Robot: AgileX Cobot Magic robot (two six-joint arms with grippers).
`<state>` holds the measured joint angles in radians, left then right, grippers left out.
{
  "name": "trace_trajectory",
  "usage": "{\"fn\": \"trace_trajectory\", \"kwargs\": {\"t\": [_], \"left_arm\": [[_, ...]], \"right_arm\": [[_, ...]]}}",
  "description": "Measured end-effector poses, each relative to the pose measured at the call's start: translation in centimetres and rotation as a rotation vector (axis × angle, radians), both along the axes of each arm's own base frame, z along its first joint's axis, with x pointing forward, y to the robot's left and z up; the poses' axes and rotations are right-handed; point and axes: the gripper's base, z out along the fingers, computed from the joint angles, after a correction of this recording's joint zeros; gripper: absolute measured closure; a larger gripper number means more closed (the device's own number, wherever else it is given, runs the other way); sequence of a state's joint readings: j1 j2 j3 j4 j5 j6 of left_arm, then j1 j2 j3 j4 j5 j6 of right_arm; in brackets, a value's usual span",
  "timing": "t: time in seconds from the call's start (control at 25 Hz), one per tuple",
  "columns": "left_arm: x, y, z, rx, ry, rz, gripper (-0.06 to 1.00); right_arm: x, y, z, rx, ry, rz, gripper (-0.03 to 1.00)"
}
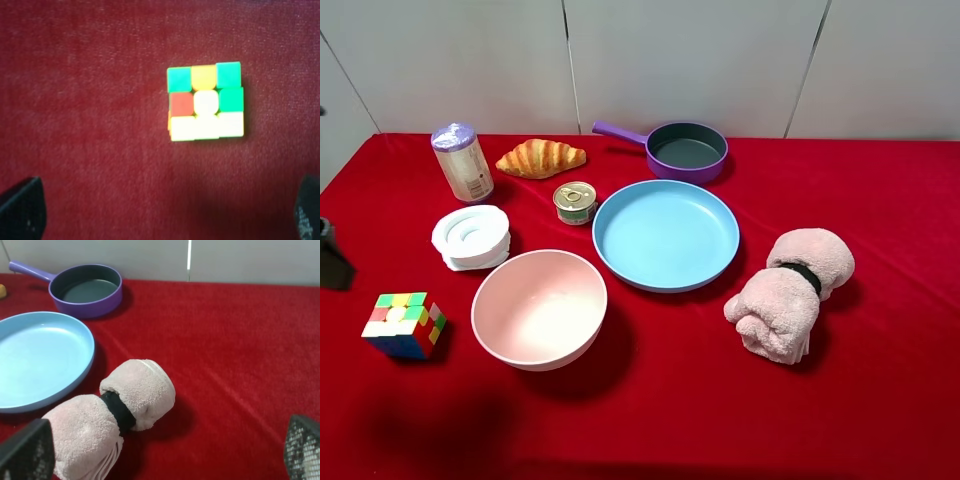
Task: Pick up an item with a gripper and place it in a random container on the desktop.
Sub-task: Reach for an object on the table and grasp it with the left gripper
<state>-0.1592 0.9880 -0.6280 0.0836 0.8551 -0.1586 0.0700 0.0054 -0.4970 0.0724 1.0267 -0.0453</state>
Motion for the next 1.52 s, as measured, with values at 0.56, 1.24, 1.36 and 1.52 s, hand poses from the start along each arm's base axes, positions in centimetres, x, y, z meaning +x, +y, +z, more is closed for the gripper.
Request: {"fn": "trace_trajectory", "kwargs": {"t": [0.56,1.24,1.36,1.52], "left_arm": [[2.9,-1.1,-2.7,-0.01,0.066,-0.023,-0.04],[5.2,-2.1,-6.5,0.008,0.176,-0.044,-0.04],[5.6,-2.2,-7.4,0.006,0.199,-0.041,-0.04],[5.8,-2.3,-8.2,0.01,0.225,-0.04,-0.04]], "right_arm": [[0.0,0.0,0.0,0.0,0.0,0.0,0.27],[0.0,0.0,0.0,0.0,-0.002,0.0,0.27],[0.0,0.0,0.0,0.0,-0.002,0.0,0.27],[0.0,0.0,0.0,0.0,-0.002,0.0,0.27]]}}
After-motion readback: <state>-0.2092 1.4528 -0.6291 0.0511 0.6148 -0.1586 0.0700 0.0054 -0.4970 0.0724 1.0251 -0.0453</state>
